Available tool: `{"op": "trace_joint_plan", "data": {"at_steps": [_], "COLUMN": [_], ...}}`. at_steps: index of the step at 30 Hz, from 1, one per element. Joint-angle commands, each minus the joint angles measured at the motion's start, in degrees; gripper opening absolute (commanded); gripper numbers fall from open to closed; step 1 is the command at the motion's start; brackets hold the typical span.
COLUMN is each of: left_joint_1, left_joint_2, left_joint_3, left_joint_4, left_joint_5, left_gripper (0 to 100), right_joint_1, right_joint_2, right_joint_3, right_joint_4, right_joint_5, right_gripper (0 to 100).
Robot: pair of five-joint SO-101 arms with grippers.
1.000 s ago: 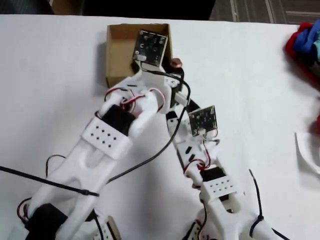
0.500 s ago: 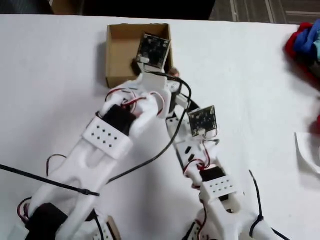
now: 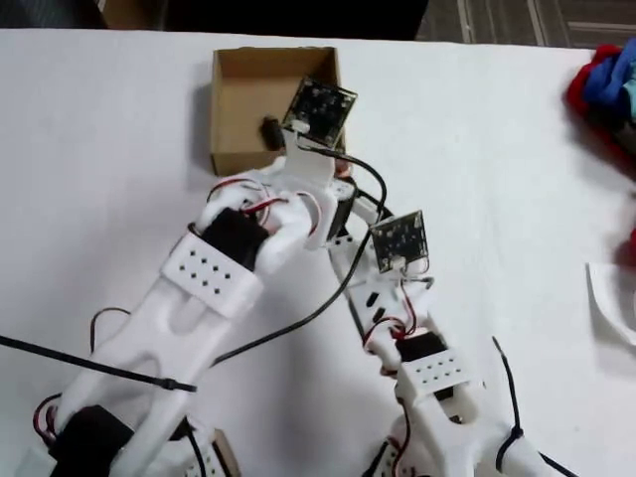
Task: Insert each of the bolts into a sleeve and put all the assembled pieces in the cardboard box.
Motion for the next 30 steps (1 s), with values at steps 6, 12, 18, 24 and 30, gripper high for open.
{"op": "trace_joint_plan", "data": {"at_steps": [6,12,18,24,30], "left_joint_1": [0.18,-0.18,-2.29,-9.14,-17.67], "left_joint_2": [-1.49,-7.74,-14.68,-16.53,-16.18], "left_joint_3": [-2.95,-2.95,-2.51,-2.33,-2.24], "left_joint_4": [2.81,5.19,7.21,7.47,7.47], "left_joint_5": [-0.62,-1.14,-5.45,-5.45,-5.45], "left_gripper": [10,10,10,10,10], "right_joint_1": [0.92,1.54,1.45,1.45,1.10], "right_joint_2": [-0.22,-0.13,0.22,0.31,0.31], "right_joint_3": [-3.34,-3.34,-3.34,-3.34,-6.42], "right_joint_4": [-1.01,-1.01,-1.01,-0.92,5.58], "right_joint_5": [0.26,0.26,0.26,0.26,0.35], "right_gripper": [2.0,2.0,2.0,2.0,2.0]}}
